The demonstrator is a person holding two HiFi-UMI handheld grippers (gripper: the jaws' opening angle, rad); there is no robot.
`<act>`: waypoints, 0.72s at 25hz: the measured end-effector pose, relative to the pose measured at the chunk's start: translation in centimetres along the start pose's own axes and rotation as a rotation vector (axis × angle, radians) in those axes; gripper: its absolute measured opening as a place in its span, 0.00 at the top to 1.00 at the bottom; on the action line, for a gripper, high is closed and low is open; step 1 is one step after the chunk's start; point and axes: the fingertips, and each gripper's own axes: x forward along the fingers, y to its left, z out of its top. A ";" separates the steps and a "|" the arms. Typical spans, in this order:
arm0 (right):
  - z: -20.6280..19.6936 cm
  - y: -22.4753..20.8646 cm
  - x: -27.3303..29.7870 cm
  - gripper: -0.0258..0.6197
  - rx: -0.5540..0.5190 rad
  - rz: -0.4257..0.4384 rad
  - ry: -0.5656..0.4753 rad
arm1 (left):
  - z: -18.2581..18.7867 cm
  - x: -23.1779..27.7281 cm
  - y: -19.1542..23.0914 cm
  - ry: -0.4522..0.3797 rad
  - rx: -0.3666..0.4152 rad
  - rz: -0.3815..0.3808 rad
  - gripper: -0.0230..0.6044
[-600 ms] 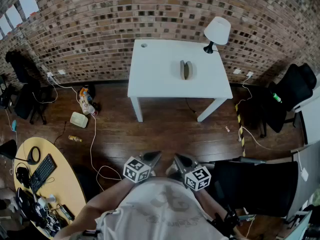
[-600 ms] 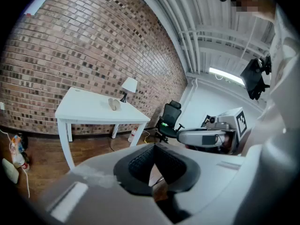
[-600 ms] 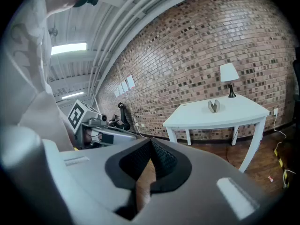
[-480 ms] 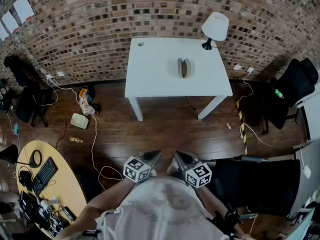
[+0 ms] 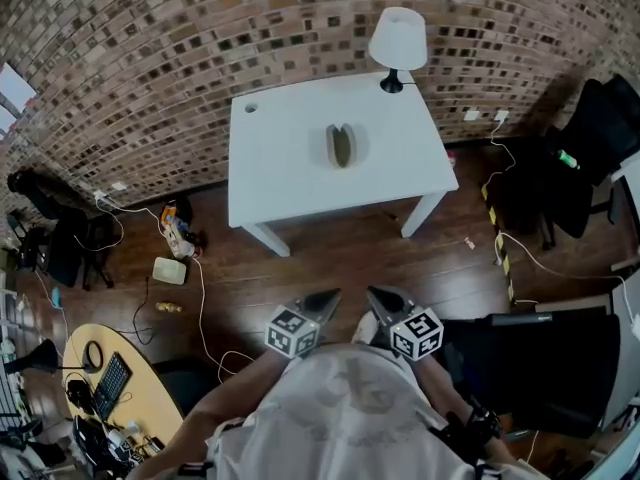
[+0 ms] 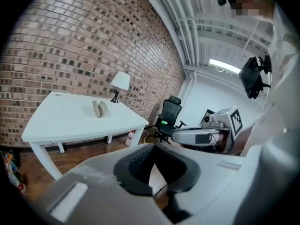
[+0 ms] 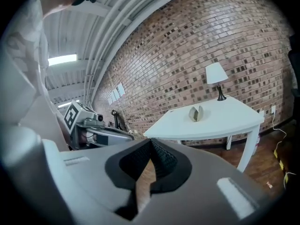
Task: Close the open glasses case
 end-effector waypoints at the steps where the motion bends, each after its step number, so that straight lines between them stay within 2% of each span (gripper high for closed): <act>1: 0.3 -1.0 -0.2 0.95 0.005 0.002 -0.002 | 0.5 1.0 0.0 -0.001 0.007 0.001 0.96; 4: 1.0 -3.6 -0.5 0.95 0.012 0.021 -0.005 | 1.5 3.2 0.2 0.001 0.020 0.021 0.96; 11: 3.9 -8.3 -0.6 0.95 0.015 0.052 0.007 | 4.3 5.0 1.0 0.010 -0.004 0.093 0.96; 18: 5.7 -10.7 2.0 0.95 0.036 0.031 -0.003 | 6.3 5.8 3.1 0.005 -0.002 0.070 0.96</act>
